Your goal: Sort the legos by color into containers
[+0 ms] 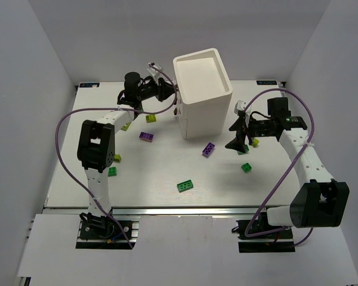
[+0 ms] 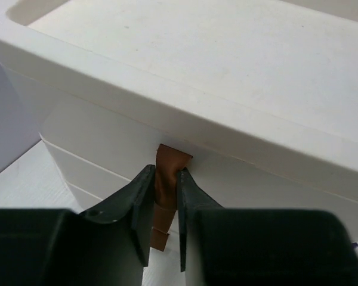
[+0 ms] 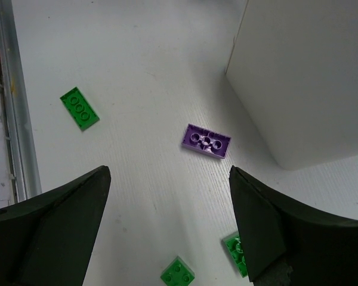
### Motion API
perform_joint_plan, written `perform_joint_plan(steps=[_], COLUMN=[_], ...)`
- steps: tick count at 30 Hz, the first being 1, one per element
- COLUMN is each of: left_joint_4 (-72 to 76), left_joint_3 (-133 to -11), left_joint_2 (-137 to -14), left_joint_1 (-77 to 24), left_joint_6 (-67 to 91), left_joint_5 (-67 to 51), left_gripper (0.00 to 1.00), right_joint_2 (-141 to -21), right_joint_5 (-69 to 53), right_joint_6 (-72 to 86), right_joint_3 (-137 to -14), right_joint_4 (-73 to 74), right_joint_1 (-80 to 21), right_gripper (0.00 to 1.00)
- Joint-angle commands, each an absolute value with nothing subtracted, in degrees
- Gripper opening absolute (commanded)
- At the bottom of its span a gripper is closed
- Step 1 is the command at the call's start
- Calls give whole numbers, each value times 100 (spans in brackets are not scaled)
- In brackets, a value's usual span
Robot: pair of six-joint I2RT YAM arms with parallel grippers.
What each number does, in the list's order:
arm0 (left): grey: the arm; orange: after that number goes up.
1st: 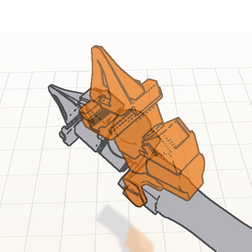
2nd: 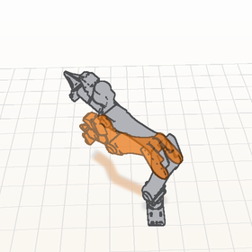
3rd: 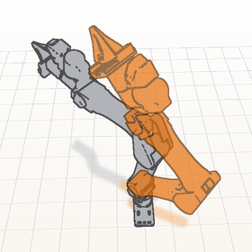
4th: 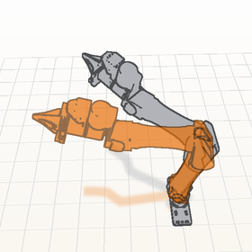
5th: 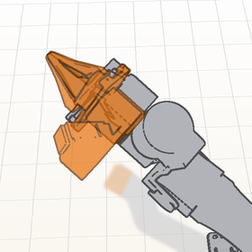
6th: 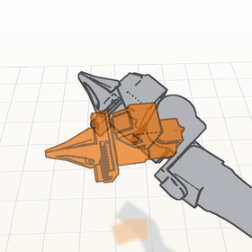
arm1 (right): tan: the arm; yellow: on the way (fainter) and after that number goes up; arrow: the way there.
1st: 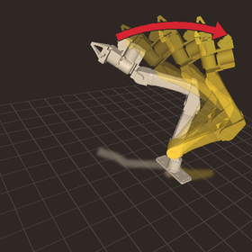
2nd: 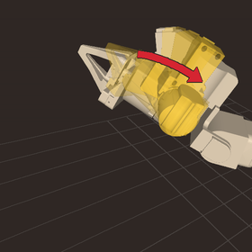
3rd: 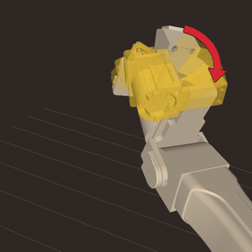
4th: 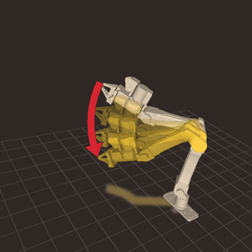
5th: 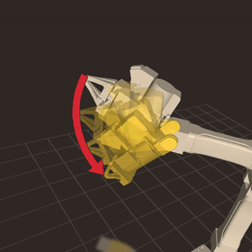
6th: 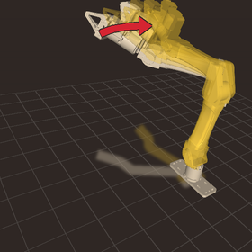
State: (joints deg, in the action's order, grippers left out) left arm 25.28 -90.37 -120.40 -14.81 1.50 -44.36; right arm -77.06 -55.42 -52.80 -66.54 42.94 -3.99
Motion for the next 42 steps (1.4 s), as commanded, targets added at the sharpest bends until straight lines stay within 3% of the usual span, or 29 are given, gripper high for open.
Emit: perform_joint_plan(steps=[1, 4, 5, 17, 31, 33, 34, 37, 42], left_joint_4=[2689, 2681, 2663, 2269, 1864, 1776, 1714, 1644, 1127], left_joint_3=[-9299, -9264, -9255, -8403, -7892, -7980, -7980, -7902, -7770], left_joint_2=[-11979, -11962, -11945, -11013, -10608, -10600, -10574, -10372, -9967], left_joint_1=[-1494, -1494, -1494, -1204, -905, -905, -905, -905, -905], left_joint_6=[325, 430, 465, 70, 9, 17, 44, 35, 9], left_joint_5=[-4518, -4518, -4526, -3789, -3744, -3561, -3429, -3121, -2717], left_gripper=[26, 2, 0, 0, 0, 24, 65, 95, 98], right_joint_2=[-7603, -7568, -7567, -7541, -7515, -7497, -7488, -7462, -7339], right_joint_5=[-5581, -5564, -5546, -5484, -5256, -5221, -5151, -5002, -4983], right_joint_6=[-5317, -5326, -5326, -5203, -5063, -5045, -5045, -5045, -5702], right_joint_3=[-6557, -6513, -6495, -6399, -6214, -6179, -6170, -6082, -5758], right_joint_4=[4157, 4140, 4148, 4026, 3780, 3727, 3666, 3560, 3559], right_joint_1=[-396, -404, -396, -396, -396, -387, -404, -396, -369], right_gripper=[85, 85, 85, 85, 89, 89, 89, 89, 89])
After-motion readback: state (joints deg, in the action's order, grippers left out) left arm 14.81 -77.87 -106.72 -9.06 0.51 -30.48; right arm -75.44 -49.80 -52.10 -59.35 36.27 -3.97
